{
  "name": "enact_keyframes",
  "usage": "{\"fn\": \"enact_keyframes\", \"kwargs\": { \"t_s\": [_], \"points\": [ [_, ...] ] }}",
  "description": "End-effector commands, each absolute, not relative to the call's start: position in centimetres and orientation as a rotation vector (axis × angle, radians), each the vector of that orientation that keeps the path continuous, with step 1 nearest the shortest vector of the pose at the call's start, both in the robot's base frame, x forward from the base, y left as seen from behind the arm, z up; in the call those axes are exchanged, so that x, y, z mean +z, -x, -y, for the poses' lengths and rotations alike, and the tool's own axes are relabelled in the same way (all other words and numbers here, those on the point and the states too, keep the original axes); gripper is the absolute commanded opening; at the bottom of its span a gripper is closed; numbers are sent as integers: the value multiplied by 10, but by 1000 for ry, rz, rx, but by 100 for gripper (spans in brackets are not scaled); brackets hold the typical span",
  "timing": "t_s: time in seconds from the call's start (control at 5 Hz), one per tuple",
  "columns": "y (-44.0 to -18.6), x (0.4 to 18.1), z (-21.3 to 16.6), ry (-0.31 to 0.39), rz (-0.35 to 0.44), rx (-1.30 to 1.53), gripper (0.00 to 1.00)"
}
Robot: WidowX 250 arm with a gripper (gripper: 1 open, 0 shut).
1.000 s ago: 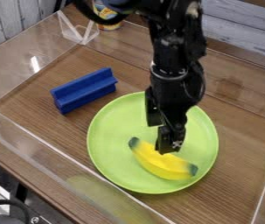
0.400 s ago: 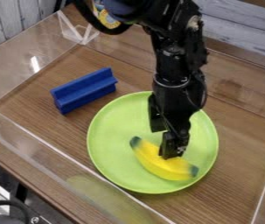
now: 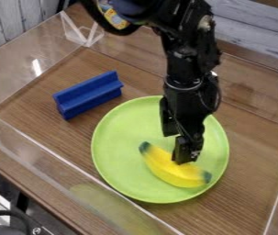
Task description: Remove the banana from inside the green plate and put it on the table
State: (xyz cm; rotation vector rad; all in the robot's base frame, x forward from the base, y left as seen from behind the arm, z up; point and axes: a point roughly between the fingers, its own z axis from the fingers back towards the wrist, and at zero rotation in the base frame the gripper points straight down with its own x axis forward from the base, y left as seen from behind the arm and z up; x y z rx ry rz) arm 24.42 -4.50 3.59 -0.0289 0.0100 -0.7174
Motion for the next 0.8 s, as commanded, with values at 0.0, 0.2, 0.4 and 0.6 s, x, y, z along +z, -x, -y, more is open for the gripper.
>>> {"fn": "enact_keyframes", "kwargs": {
  "t_s": [0.0,0.2,0.4,0.6],
  "points": [
    [-244,23,45,27,-24,-711,100],
    [-245,19,44,28,-26,-706,100],
    [-247,14,43,28,-27,-703,100],
    [-248,9,42,28,-29,-700,100]
  ]
}}
